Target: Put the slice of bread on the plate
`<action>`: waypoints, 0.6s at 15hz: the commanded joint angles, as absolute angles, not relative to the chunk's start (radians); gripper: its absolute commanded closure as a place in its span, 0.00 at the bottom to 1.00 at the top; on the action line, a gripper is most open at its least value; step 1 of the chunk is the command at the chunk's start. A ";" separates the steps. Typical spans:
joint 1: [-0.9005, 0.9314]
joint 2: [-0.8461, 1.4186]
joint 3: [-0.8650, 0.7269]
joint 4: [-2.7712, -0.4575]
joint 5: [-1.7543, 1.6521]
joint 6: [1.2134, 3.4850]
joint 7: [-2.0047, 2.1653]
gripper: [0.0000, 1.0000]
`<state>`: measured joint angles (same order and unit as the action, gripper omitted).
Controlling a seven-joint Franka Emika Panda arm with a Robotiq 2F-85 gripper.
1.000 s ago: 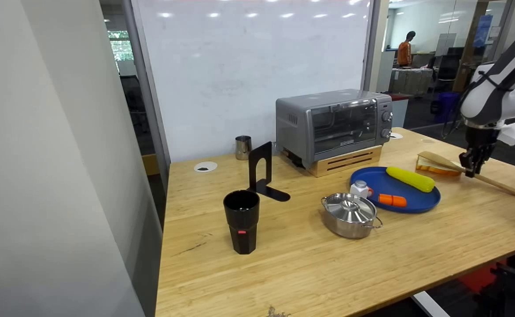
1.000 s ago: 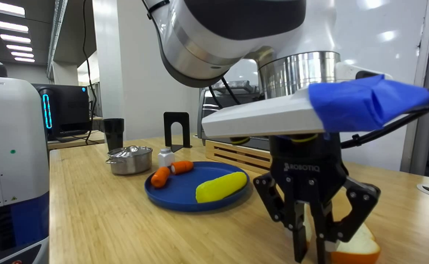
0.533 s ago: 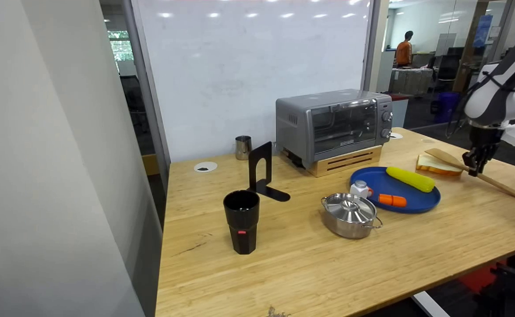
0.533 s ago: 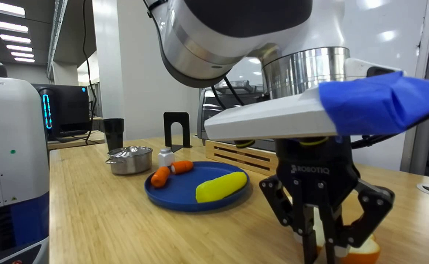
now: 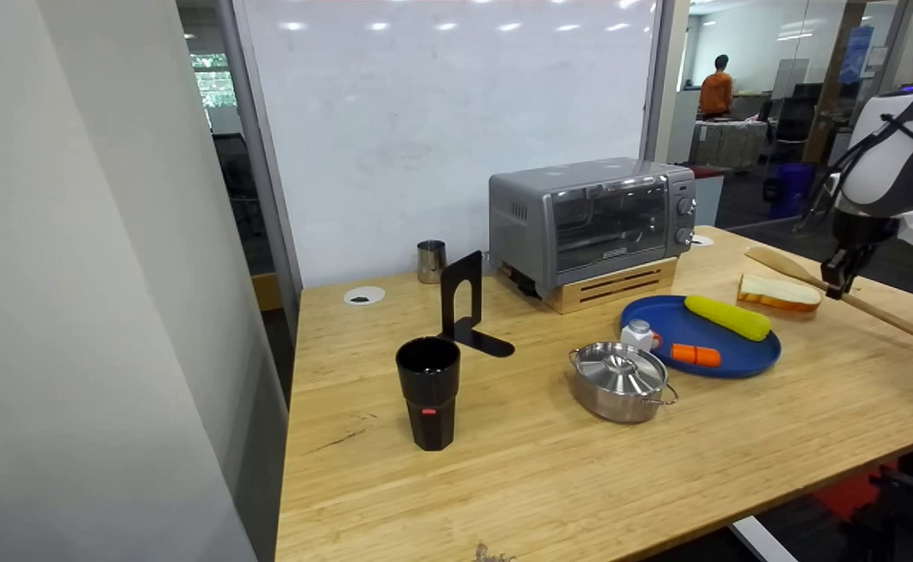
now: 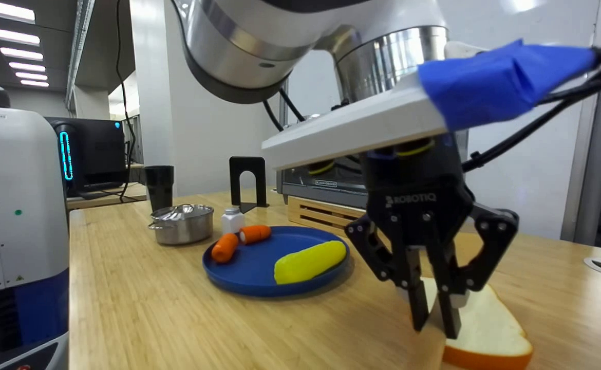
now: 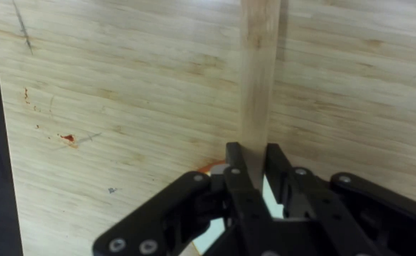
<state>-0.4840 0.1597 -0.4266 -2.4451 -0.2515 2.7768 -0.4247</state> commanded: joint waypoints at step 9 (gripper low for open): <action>-0.428 -0.063 -0.422 -2.616 -0.322 2.743 -0.471 0.95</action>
